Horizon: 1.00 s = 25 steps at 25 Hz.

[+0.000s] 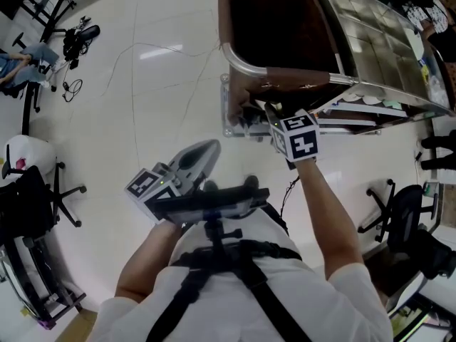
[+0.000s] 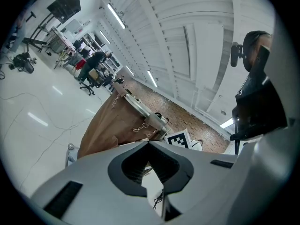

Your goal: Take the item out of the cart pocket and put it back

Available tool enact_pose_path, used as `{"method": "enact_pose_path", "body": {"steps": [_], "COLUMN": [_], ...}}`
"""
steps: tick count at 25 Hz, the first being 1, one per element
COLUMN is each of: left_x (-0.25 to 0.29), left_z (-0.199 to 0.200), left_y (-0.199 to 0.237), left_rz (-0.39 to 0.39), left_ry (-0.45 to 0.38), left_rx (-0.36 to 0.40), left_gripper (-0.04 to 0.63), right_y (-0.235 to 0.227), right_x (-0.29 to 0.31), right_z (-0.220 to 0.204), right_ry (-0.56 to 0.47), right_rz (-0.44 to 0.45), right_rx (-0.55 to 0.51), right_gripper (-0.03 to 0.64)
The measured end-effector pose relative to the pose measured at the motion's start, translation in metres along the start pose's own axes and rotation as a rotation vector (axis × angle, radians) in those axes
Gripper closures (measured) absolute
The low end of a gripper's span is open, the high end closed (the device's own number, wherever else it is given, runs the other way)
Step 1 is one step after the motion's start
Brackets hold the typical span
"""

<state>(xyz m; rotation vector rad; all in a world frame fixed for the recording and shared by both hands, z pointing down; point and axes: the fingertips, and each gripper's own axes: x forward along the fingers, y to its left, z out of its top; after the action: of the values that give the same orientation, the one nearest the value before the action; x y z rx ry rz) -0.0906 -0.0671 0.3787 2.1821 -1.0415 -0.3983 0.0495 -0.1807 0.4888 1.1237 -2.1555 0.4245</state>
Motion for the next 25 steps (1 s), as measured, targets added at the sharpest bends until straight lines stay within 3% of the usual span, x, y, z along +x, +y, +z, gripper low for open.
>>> {"method": "enact_pose_path", "body": {"steps": [25], "left_x": [-0.001], "left_z": [0.002], "left_y": [0.001], "left_rz": [0.010], "left_ry": [-0.002], "left_rx": [0.002], "left_gripper": [0.601], "right_y": [-0.014], "right_x": [0.046], "right_z": [-0.026], "right_ry": [0.147], "right_rz": [-0.060], "right_rx": [-0.026], "right_gripper": [0.541]}}
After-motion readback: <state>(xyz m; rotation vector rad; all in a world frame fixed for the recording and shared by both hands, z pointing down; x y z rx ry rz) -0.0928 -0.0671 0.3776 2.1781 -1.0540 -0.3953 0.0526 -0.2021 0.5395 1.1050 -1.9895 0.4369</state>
